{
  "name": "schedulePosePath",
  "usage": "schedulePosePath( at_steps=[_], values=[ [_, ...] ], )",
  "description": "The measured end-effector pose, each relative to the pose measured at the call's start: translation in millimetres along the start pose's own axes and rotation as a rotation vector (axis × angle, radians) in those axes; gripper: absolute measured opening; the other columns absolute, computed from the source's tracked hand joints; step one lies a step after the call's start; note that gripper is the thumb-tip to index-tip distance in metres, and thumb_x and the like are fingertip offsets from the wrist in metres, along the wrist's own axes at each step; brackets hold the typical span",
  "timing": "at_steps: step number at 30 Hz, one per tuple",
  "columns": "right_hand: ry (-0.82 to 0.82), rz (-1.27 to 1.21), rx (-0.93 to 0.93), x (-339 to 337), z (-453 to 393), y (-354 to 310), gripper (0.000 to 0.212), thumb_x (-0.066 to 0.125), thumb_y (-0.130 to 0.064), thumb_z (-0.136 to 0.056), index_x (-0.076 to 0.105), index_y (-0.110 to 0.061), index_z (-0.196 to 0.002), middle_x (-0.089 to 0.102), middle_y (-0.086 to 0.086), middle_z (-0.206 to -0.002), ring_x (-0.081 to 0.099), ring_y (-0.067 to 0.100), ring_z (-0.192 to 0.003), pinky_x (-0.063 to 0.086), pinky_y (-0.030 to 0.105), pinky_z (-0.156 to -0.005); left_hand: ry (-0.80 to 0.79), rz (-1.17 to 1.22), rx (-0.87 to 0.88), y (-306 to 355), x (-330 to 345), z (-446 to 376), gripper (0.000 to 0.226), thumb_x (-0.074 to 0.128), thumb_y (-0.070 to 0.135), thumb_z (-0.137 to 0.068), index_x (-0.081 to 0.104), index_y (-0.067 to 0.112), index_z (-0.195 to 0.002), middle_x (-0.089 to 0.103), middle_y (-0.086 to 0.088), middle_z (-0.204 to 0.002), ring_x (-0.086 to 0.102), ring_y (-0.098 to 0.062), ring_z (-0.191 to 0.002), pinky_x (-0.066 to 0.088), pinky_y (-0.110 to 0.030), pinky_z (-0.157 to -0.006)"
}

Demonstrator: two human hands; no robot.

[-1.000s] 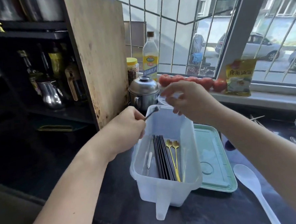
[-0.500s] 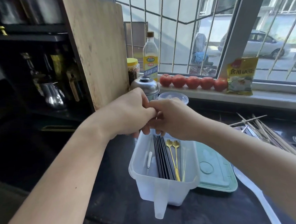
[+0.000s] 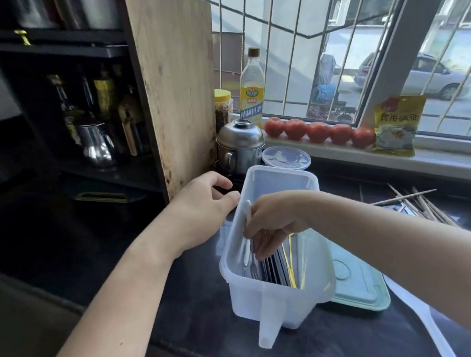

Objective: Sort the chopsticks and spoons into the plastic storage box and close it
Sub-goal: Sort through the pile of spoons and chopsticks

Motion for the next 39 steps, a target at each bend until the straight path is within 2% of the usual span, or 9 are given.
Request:
schedulePosePath(
  at_steps=[5, 11, 17, 21, 25, 29, 33, 36, 39],
  values=[
    [0.030, -0.085, 0.020, -3.8, -3.7, 4.0, 0.027, 0.059, -0.007, -0.099, 0.060, 0.015, -0.114, 0.074, 0.026, -0.087, 0.076, 0.032, -0.077, 0.064, 0.037, -0.073, -0.016, -0.003, -0.001, -5.0, 0.9, -1.1, 0.023, 0.062, 0.044, -0.097, 0.061, 0.034, -0.118, 0.067, 0.009, -0.100, 0.069, -0.014, -0.091, 0.055, -0.033, -0.078],
    [0.065, 0.034, 0.111, -0.3, -15.0, 16.1, 0.026, 0.067, -0.013, -0.097, 0.063, 0.012, -0.092, 0.073, 0.016, -0.067, 0.074, 0.025, -0.065, 0.064, 0.034, -0.072, -0.025, -0.016, -0.004, -1.5, 3.3, 0.2, 0.025, 0.060, 0.044, -0.099, 0.059, 0.034, -0.122, 0.065, 0.010, -0.101, 0.067, -0.013, -0.088, 0.050, -0.026, -0.069],
    [0.065, 0.169, 0.141, 0.7, -17.2, 15.0, 0.040, 0.061, -0.025, -0.101, 0.058, 0.012, -0.088, 0.072, 0.020, -0.072, 0.072, 0.026, -0.056, 0.064, 0.033, -0.062, 0.006, -0.048, -0.002, -0.7, 1.0, 0.7, 0.025, 0.059, 0.045, -0.099, 0.059, 0.035, -0.123, 0.063, 0.015, -0.101, 0.062, -0.005, -0.089, 0.046, -0.024, -0.070],
    [0.105, 0.325, 0.091, -17.3, -16.2, 10.7, 0.033, 0.054, -0.017, -0.104, 0.067, 0.008, -0.088, 0.075, 0.017, -0.079, 0.073, 0.022, -0.061, 0.064, 0.031, -0.062, 0.000, -0.073, 0.010, 0.5, 5.5, -0.4, 0.023, 0.058, 0.043, -0.101, 0.060, 0.034, -0.122, 0.063, 0.014, -0.100, 0.061, -0.005, -0.089, 0.046, -0.023, -0.070],
    [0.084, 0.449, 0.040, -24.6, -10.1, 7.7, 0.018, 0.047, -0.006, -0.102, 0.063, -0.002, -0.095, 0.061, 0.018, -0.083, 0.060, 0.024, -0.062, 0.053, 0.022, -0.050, -0.013, -0.105, 0.010, 0.3, 9.6, -0.6, 0.017, 0.055, 0.036, -0.104, 0.061, 0.032, -0.119, 0.064, 0.011, -0.099, 0.060, -0.005, -0.088, 0.044, -0.019, -0.067],
    [0.170, 0.417, -0.082, -34.4, -0.3, 1.6, 0.016, 0.056, -0.006, -0.099, 0.070, 0.003, -0.097, 0.067, 0.015, -0.080, 0.063, 0.024, -0.064, 0.057, 0.028, -0.058, 0.001, -0.153, 0.027, 4.3, 10.4, 0.8, 0.016, 0.050, 0.031, -0.106, 0.062, 0.031, -0.117, 0.063, 0.012, -0.100, 0.059, -0.004, -0.091, 0.044, -0.017, -0.068],
    [0.287, 0.405, -0.229, -42.7, 14.6, -3.6, 0.015, 0.061, -0.010, -0.096, 0.073, -0.014, -0.088, 0.077, 0.012, -0.084, 0.066, 0.020, -0.064, 0.061, 0.035, -0.070, 0.038, -0.213, 0.066, 20.2, 10.0, 6.0, 0.019, 0.047, 0.028, -0.107, 0.063, 0.034, -0.114, 0.063, 0.013, -0.098, 0.060, -0.005, -0.090, 0.044, -0.016, -0.065],
    [0.390, 0.384, -0.335, -50.4, 32.5, -2.9, 0.018, 0.064, -0.013, -0.095, 0.075, -0.022, -0.084, 0.075, 0.000, -0.073, 0.062, 0.006, -0.053, 0.051, 0.019, -0.053, 0.058, -0.218, 0.111, 39.4, 14.5, 13.5, 0.023, 0.045, 0.026, -0.108, 0.065, 0.035, -0.114, 0.069, 0.007, -0.098, 0.065, -0.012, -0.087, 0.045, -0.019, -0.055],
    [0.530, 0.305, -0.435, -59.9, 64.6, 5.1, 0.023, 0.063, -0.017, -0.095, 0.069, -0.024, -0.073, 0.067, -0.009, -0.063, 0.056, 0.002, -0.047, 0.043, 0.015, -0.047, 0.042, -0.171, 0.208, 73.1, 34.3, 24.8, 0.027, 0.044, 0.020, -0.107, 0.067, 0.034, -0.112, 0.066, 0.013, -0.086, 0.058, 0.003, -0.060, 0.036, -0.013, -0.046]
  ],
)
Point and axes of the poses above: each hand's wrist, its own z-axis away from the middle knuckle, its own x-axis out of the palm, y = z × x, the point moved 4 cm from there along -z, towards the middle knuckle
